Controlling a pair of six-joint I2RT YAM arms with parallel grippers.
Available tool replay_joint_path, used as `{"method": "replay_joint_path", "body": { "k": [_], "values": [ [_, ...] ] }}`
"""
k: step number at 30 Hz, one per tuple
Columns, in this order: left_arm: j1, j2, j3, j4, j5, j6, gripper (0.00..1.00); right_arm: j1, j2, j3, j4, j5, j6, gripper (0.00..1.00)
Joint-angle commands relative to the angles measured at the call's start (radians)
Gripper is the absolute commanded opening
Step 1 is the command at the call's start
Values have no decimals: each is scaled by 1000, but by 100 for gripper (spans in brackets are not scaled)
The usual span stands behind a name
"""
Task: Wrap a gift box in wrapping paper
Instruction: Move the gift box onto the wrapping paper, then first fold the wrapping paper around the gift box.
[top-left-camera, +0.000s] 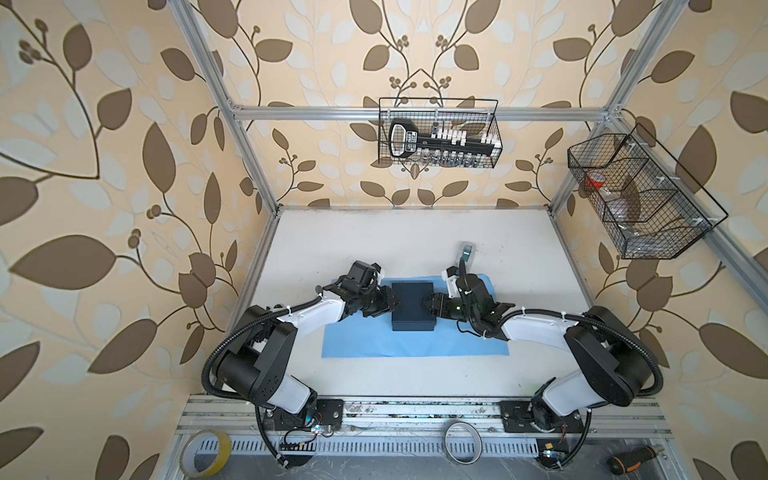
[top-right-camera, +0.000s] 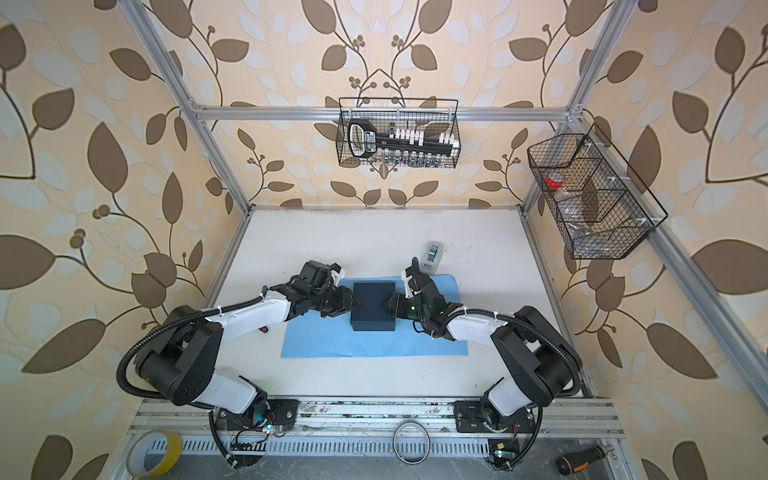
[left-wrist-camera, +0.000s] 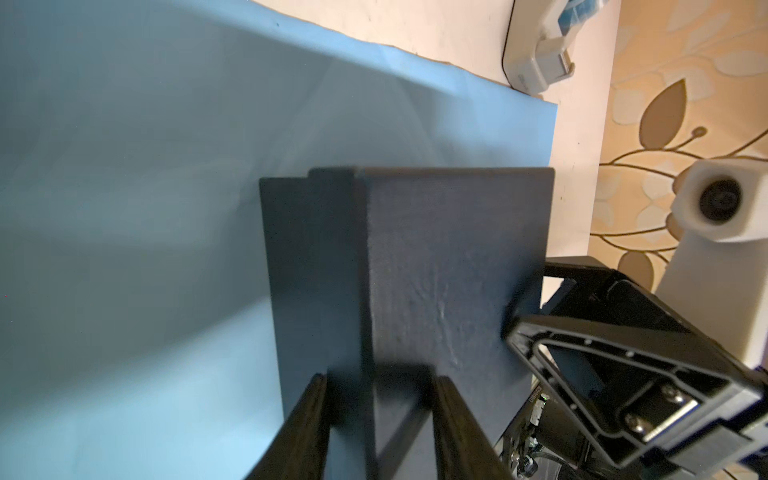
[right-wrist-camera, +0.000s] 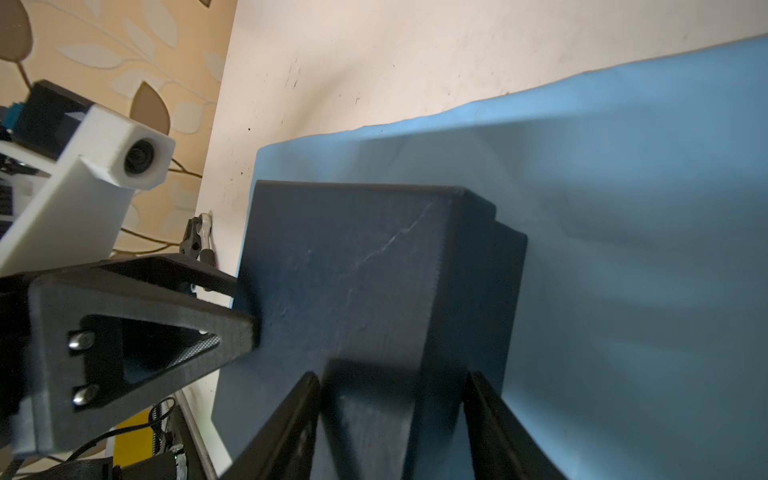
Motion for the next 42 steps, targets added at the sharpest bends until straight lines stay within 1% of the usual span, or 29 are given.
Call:
{"method": "replay_joint_path", "body": {
  "k": [1,3,5,7,9,11,13,16,18,20,25,28,35,36,42],
  "values": [
    [8,5,19,-67,-53,55,42,17,15,34,-44,-36,-18,62],
    [9,-10,23,-77,-53,55,46,4,-20,45,-94,-32,-53,69],
    [8,-34,24,-77,-46,46,50,-34,-83,54,-191,-19,-111,78],
    [8,-50,30,-81,-47,38,60,-93,-155,44,-294,3,-169,83],
    [8,-104,42,-89,-54,35,68,-184,-224,23,-372,15,-228,87],
    [8,-137,53,-86,-59,26,73,-315,-259,17,-450,27,-282,89],
    [8,-165,54,-70,-64,15,76,-426,-263,24,-482,47,-317,91],
    [8,-177,55,-44,-53,-3,77,-502,-207,80,-500,138,-358,94],
    [2,-170,62,-17,0,-14,76,-525,-138,133,-506,156,-369,94],
    [-33,-168,83,5,38,-23,74,-544,-57,191,-506,140,-374,94],
    [-106,-147,120,10,7,-12,74,-552,63,259,-511,86,-389,93],
    [-145,-64,146,39,20,-10,70,-552,166,295,-524,1,-406,90],
    [-157,5,99,71,5,7,69,-561,195,254,-518,-72,-420,87],
    [-156,10,92,73,5,9,69,-564,191,248,-516,-73,-420,86],
    [-157,17,38,85,-13,14,68,-597,144,197,-468,-174,-391,80]
  ]
}}
